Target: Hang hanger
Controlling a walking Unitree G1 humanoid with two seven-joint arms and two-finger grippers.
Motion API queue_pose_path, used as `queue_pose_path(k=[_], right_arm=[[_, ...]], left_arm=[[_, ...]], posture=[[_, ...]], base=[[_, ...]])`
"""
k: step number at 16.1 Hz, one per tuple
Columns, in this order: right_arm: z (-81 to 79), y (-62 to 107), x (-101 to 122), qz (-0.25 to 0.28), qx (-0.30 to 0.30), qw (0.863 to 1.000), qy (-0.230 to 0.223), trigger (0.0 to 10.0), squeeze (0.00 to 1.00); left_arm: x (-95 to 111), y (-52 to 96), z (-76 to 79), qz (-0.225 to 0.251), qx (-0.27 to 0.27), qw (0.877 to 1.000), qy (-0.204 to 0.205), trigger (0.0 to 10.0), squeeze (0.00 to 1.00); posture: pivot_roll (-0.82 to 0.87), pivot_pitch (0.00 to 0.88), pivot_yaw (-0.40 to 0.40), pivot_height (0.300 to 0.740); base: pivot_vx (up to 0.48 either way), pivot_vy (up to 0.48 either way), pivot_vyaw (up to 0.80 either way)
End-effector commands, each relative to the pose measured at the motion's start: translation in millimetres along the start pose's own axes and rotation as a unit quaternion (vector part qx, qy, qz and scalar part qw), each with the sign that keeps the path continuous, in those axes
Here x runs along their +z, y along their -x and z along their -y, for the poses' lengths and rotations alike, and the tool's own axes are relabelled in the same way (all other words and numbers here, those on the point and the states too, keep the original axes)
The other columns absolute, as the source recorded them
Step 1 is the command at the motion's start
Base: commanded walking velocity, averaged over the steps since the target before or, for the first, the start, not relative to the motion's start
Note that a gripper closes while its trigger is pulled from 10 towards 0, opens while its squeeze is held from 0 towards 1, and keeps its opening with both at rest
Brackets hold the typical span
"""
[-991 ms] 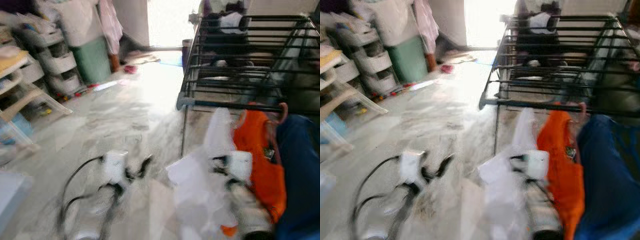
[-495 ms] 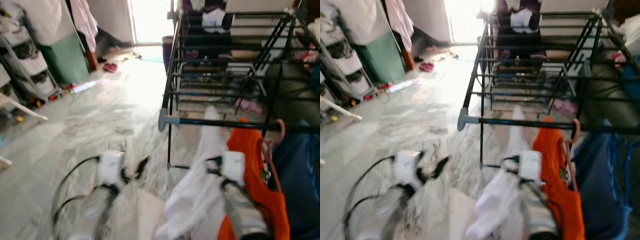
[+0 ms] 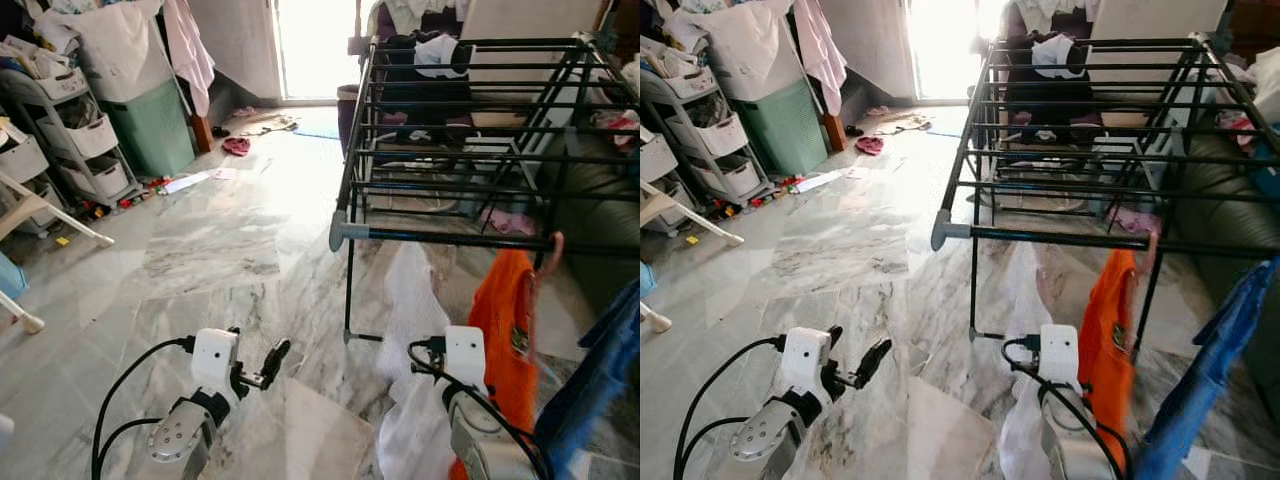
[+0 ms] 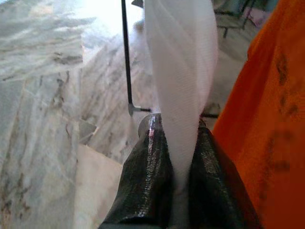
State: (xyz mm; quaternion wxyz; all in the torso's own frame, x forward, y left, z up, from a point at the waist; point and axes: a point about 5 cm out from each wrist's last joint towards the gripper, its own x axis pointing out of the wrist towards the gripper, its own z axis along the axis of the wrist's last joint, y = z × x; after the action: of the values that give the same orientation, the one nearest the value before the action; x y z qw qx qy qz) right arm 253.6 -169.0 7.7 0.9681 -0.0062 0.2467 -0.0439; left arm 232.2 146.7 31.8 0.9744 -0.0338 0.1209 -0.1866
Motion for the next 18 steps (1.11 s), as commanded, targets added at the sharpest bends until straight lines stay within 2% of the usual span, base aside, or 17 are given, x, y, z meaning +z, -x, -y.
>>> queue_pose_path(k=[1,4,7,8,10,13,15,18], right_arm=[[-2.4,1.6,9,0.02,0.007,1.0,-0.001,10.0,0.0],[0.5,9.6,4,0.028,0.009,0.999,0.013,10.0,0.0],[2.5,19.2,13,0.071,0.008,0.997,0.036,10.0,0.0],[3.3,28.4,24,0.112,0.011,0.992,0.06,10.0,0.0],[3.2,34.3,29,0.134,0.012,0.989,0.069,10.0,0.0],[-0.5,41.1,36,0.16,0.012,0.984,0.075,10.0,0.0],[-4.3,44.3,45,0.186,0.017,0.979,0.084,10.0,0.0],[-6.2,47.5,43,0.191,0.033,0.976,0.096,10.0,0.0]], left_arm=[[0,1.2,-3.0,0.002,0.006,1.0,-0.01,10.0,0.0],[-1,0.8,-4.3,0.011,-0.001,1.0,-0.016,10.0,0.0],[-7,4.4,-8.7,0.003,-0.006,1.0,-0.012,10.0,0.0],[-7,6.2,-9.7,0.01,-0.012,1.0,-0.01,10.0,0.0],[-6,7.0,-9.7,0.019,-0.018,1.0,-0.012,10.0,0.0],[-8,10.3,-5.8,0.027,-0.067,0.997,0.002,10.0,0.0],[-15,13.1,-2.1,0.012,-0.133,0.99,0.036,10.0,0.0],[-22,14.5,-14.7,0.006,-0.116,0.993,0.025,10.0,0.0]], posture=[[-0.16,0.0,0.078,0.74],[-0.17,0.0,0.086,0.74],[-0.18,0.0,0.098,0.74],[-0.2,0.012,0.106,0.74],[-0.2,0.017,0.108,0.74],[-0.21,0.023,0.116,0.74],[-0.21,0.017,0.112,0.74],[-0.2,0.009,0.112,0.74]], base=[[0.0,0.0,0.0],[0.0,0.0,0.0],[0.0,0.0,0.0],[0.0,0.0,0.0],[0.0,0.0,0.0],[0.0,0.0,0.0],[0.0,0.0,0.0],[0.0,0.0,0.0]])
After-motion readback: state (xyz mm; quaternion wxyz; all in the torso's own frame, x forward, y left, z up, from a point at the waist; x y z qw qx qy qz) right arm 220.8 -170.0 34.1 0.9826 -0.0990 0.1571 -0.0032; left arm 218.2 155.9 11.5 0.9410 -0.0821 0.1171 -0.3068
